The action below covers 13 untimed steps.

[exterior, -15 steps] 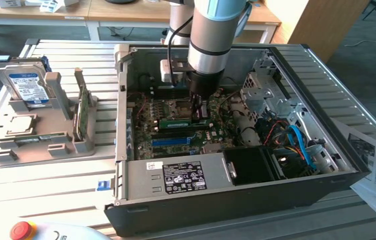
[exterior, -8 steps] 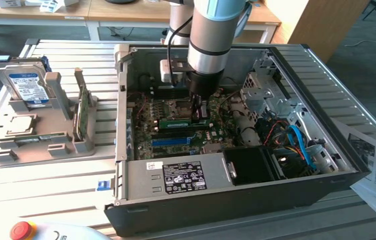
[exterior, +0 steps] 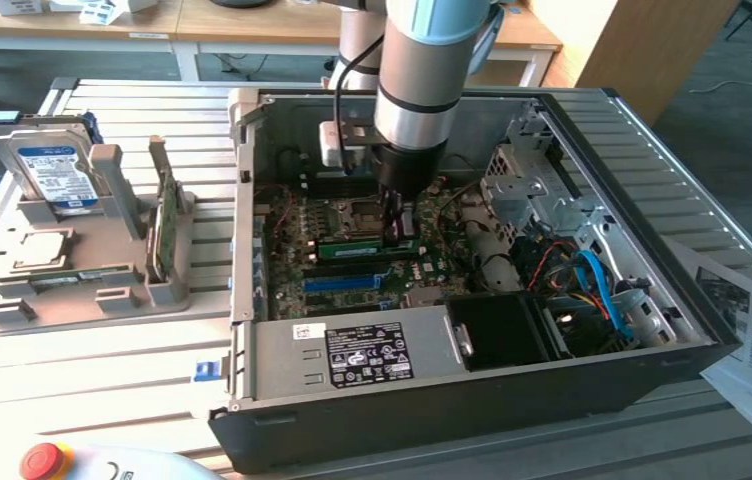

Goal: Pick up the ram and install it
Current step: 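Insert the ram into the slot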

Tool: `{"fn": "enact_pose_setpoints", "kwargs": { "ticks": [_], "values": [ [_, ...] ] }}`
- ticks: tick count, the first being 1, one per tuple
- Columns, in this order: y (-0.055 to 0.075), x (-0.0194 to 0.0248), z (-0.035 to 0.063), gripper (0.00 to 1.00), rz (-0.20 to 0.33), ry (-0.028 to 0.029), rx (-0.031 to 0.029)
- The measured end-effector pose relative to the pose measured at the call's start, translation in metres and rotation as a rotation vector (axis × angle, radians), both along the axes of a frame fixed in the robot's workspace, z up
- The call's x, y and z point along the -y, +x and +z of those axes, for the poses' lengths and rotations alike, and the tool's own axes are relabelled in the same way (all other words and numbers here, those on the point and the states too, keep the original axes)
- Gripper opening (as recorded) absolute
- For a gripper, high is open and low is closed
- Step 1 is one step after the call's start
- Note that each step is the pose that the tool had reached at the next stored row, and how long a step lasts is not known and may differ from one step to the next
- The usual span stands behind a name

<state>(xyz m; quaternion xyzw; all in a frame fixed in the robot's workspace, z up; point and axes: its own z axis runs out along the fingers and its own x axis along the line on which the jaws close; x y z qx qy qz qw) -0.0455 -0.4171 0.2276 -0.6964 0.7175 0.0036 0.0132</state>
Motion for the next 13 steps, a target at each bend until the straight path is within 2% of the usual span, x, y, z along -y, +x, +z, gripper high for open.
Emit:
{"fn": "enact_pose_setpoints", "kwargs": {
  "ticks": [13],
  "values": [
    [-0.0001,-0.0001,0.0040,0.12,-0.001,0.0004,0.0005]
  ]
}}
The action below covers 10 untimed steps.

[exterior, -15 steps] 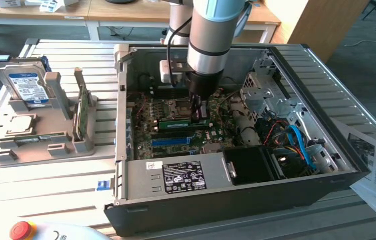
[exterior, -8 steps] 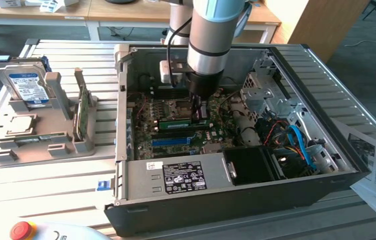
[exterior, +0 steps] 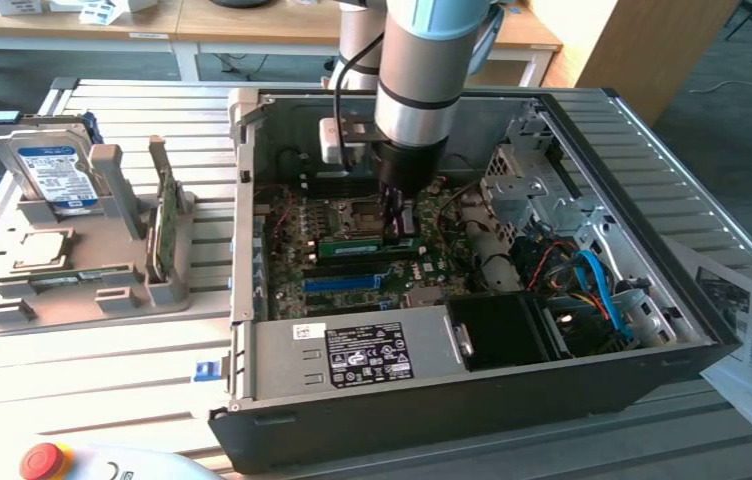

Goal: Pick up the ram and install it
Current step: 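Insert the ram into the slot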

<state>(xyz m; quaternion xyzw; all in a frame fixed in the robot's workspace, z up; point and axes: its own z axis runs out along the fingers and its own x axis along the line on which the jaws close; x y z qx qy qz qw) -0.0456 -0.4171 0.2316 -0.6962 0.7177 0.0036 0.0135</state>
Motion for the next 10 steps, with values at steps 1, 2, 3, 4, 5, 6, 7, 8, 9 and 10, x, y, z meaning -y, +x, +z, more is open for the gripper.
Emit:
{"fn": "enact_pose_setpoints", "kwargs": {
  "ticks": [1,2,3,4,5,6,7,8,9,10],
  "values": [
    [0.0000,0.0000,0.0002,0.12,0.000,0.0000,0.0000],
    [0.0000,0.0000,0.0003,0.12,0.000,-0.0001,-0.0001],
    [0.0000,0.0000,0.0004,0.12,0.000,-0.0001,-0.0001],
    [0.0000,0.0000,0.0007,0.12,0.000,-0.0003,-0.0002],
    [0.0000,0.0001,0.0012,0.12,0.000,-0.0004,-0.0002],
    [0.0000,0.0000,0.0016,0.12,0.000,-0.0001,-0.0001],
    [0.0000,0.0000,0.0019,0.12,0.000,0.0000,-0.0001],
    [0.0000,0.0000,0.0021,0.12,0.000,0.0001,0.0000],
    [0.0000,0.0000,0.0021,0.12,0.000,0.0003,0.0001],
    [-0.0004,0.0000,0.0025,0.12,0.000,0.0000,0.0005]
  ]
}}
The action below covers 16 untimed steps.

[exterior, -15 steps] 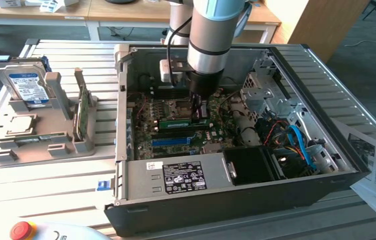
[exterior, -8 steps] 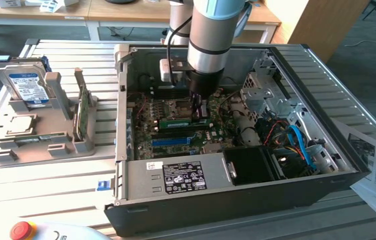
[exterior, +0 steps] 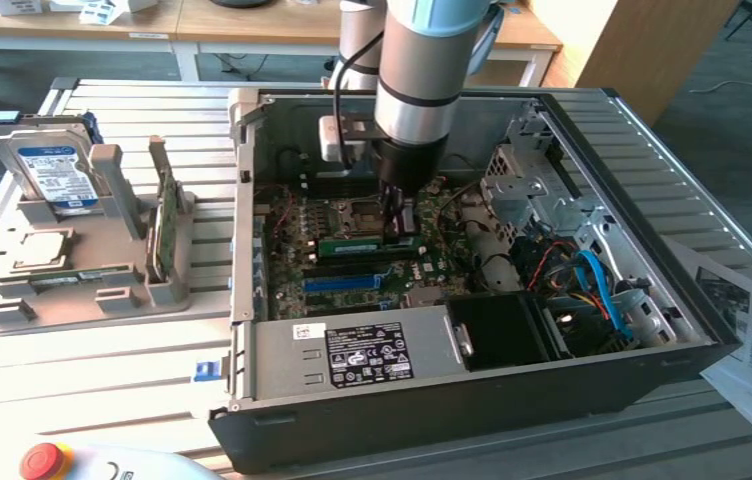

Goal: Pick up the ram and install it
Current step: 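Insert the ram into the slot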

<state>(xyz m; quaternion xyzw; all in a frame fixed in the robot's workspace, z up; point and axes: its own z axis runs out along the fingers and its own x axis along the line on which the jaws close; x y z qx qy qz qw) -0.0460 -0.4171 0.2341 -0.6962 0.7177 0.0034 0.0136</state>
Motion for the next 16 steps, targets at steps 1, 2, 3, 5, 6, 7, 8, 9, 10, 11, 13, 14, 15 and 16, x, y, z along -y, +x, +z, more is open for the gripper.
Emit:
{"fn": "enact_pose_setpoints", "kwargs": {
  "ticks": [1,2,3,5,6,7,8,9,10,11,13,14,15,16],
  "values": [
    [-0.0004,0.0001,0.0004,0.12,0.000,-0.0002,0.0004],
    [-0.0004,0.0001,0.0004,0.12,0.000,-0.0001,0.0004],
    [-0.0004,0.0002,0.0004,0.12,0.000,-0.0001,0.0004],
    [-0.0005,0.0005,0.0004,0.12,0.000,-0.0002,0.0004],
    [-0.0006,0.0006,0.0004,0.12,0.000,0.0000,0.0004],
    [-0.0006,0.0007,0.0002,0.12,0.000,-0.0002,0.0004],
    [-0.0006,0.0007,-0.0003,0.12,0.000,-0.0001,0.0004],
    [-0.0006,0.0007,-0.0003,0.12,0.000,-0.0001,0.0004],
    [-0.0006,0.0007,-0.0004,0.12,0.000,0.0000,0.0004],
    [-0.0006,0.0006,-0.0008,0.12,0.000,0.0003,0.0006],
    [-0.0006,0.0007,-0.0010,0.12,0.000,0.0000,0.0004],
    [-0.0006,0.0007,-0.0010,0.12,0.000,0.0000,0.0004],
    [-0.0006,0.0007,-0.0011,0.12,0.000,0.0002,0.0008],
    [-0.0006,0.0007,-0.0013,0.12,0.000,0.0004,0.0018]
  ]
}}
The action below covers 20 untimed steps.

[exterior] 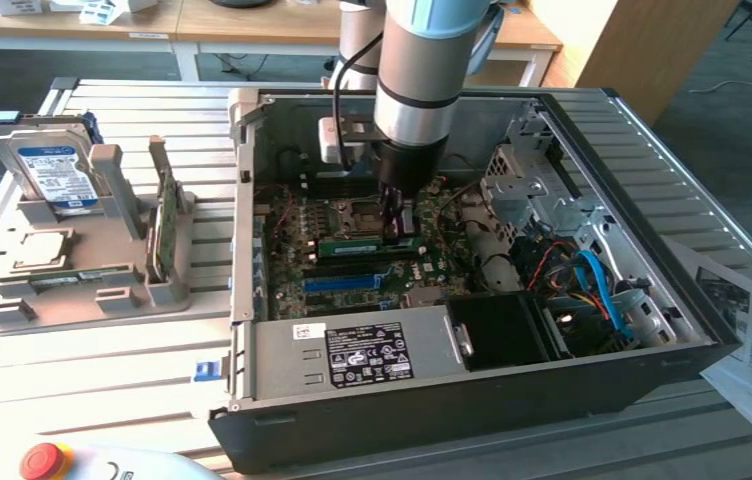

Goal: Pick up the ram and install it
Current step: 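Insert the ram into the slot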

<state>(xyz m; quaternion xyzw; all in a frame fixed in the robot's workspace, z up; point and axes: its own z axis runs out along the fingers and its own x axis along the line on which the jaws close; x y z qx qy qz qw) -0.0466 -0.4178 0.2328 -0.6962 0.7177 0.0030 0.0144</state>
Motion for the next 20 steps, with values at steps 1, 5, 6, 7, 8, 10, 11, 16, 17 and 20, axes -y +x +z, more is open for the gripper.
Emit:
{"fn": "enact_pose_setpoints", "kwargs": {
  "ticks": [1,5,6,7,8,10,11,16,17,20],
  "values": [
    [0.0000,0.0000,-0.0001,0.12,0.000,0.0000,0.0003],
    [-0.0003,0.0000,-0.0008,0.12,0.000,0.0000,0.0019],
    [-0.0004,0.0000,-0.0009,0.12,0.000,-0.0001,0.0022],
    [-0.0006,0.0000,-0.0010,0.12,0.000,-0.0002,0.0025],
    [-0.0008,0.0000,-0.0010,0.12,0.000,-0.0002,0.0030],
    [-0.0011,-0.0001,-0.0012,0.12,0.000,0.0002,0.0041],
    [-0.0013,-0.0001,-0.0012,0.12,0.000,0.0002,0.0044],
    [-0.0015,0.0000,-0.0017,0.12,0.000,0.0001,0.0052],
    [-0.0016,0.0000,-0.0020,0.12,0.000,0.0001,0.0052],
    [-0.0021,0.0000,-0.0031,0.12,0.000,0.0000,0.0055]
  ]
}}
